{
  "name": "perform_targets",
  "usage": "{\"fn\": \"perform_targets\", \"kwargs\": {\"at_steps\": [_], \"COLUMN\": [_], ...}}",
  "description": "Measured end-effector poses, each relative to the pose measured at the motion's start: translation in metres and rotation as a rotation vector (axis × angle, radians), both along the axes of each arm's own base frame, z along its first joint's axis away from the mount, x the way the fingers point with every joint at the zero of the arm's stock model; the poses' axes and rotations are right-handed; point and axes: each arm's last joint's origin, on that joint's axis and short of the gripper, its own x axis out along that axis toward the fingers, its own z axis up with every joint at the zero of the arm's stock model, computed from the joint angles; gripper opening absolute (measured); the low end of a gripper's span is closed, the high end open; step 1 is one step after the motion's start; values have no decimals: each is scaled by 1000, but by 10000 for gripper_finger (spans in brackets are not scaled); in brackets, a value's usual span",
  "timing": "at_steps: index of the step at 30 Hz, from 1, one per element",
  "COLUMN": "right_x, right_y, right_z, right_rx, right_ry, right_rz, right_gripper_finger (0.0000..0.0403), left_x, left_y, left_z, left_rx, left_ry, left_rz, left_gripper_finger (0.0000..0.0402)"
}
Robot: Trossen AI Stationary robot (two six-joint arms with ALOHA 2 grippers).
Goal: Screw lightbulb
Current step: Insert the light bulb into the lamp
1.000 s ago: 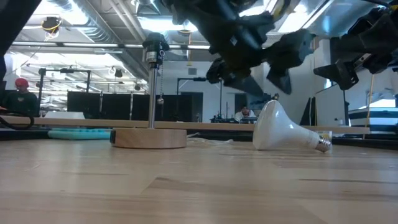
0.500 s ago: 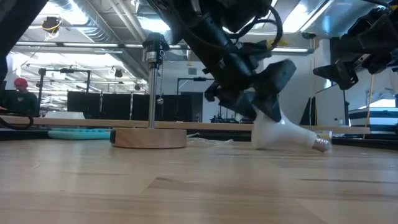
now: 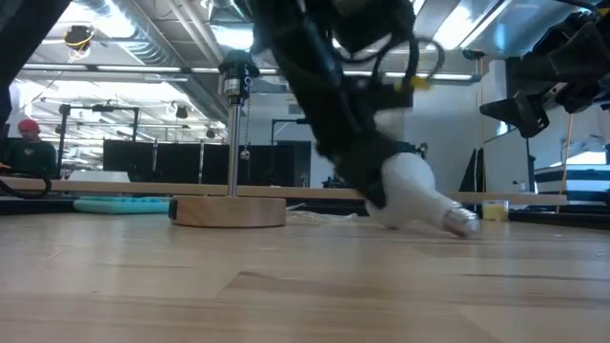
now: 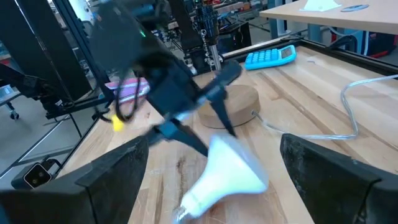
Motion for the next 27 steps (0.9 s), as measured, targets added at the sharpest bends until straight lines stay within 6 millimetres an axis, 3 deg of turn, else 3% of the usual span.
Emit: {"fn": "perform_targets", "kwargs": {"at_steps": [7, 12, 14, 18, 27], "right_x": [0, 1, 2, 7, 21], "right_y": [0, 1, 1, 0, -4], "right_z": [0, -1, -3, -9, -32], "right_rx": [2, 7, 6, 2, -14], "right_ry": [1, 13, 40, 117, 370], "right_rz": [1, 17, 18, 0, -183], "right_gripper_finger": [370, 370, 370, 370, 370], "left_x": [-9, -7, 0, 13, 34], "left_y": [-3, -13, -26, -46, -25], "left_z": [42, 58, 53, 22, -31], "left_rx": [-232, -537, -607, -653, -660], "left_ry": [-160, -319, -382, -471, -555], "left_rz": [158, 275, 272, 328, 461], "left_gripper_finger": [220, 241, 243, 239, 233]}}
